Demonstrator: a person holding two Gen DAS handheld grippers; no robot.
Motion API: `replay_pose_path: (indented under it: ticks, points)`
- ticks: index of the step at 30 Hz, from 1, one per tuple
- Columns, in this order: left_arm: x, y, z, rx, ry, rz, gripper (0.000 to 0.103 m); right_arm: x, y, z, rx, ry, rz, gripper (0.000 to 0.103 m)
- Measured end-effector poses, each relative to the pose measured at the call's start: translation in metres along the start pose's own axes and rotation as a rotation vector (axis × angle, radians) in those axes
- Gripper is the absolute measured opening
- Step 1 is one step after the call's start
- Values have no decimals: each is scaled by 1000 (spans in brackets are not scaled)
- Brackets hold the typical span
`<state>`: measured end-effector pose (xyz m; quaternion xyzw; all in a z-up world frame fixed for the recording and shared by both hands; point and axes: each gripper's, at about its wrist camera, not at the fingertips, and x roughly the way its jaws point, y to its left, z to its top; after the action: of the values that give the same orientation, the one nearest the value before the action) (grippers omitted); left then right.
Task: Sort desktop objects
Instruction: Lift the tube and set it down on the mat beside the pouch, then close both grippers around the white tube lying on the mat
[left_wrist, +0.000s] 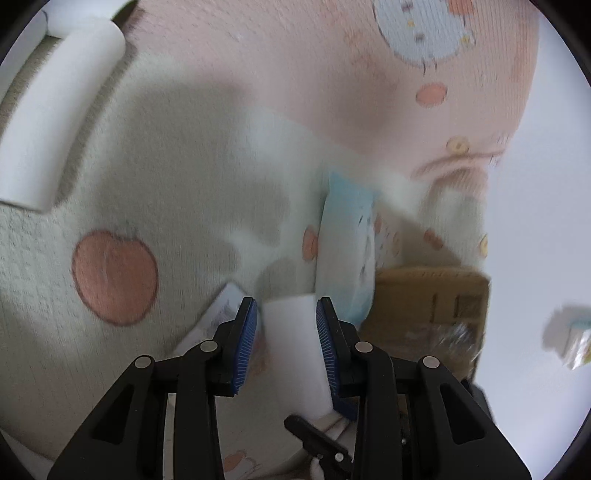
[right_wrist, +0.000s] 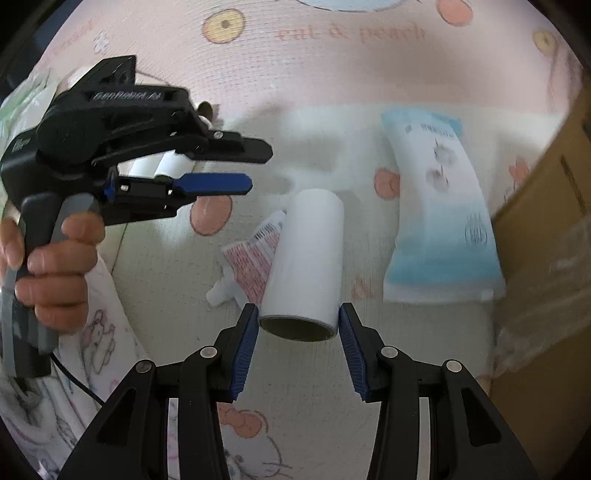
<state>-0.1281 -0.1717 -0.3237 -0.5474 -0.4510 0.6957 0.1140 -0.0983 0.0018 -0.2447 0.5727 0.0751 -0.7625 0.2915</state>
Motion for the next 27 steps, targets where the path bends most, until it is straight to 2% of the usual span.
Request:
replay_pose_path:
  ticks: [1,3,12,20,23,27]
  points:
    - [4,-2,-4,10,13,25,45,3,0,0,12,9,10,42]
    - [9,-5,-10,27,28,52,48,7,-3,-1,34,19,26,42]
    - [26,-39,-21,216,43,94,49,19,-22,-5,134,43,35,44]
    - [45,-39,-12,192,97,47,49,24,-38,-11,315,-18,101,44]
    - [53,-41,-13,201,114,59,49,35,-41,-11,349,9,96,44]
    - [62,-43,-15,209,121,81,49,40,-47,-13,409,-10,98,44]
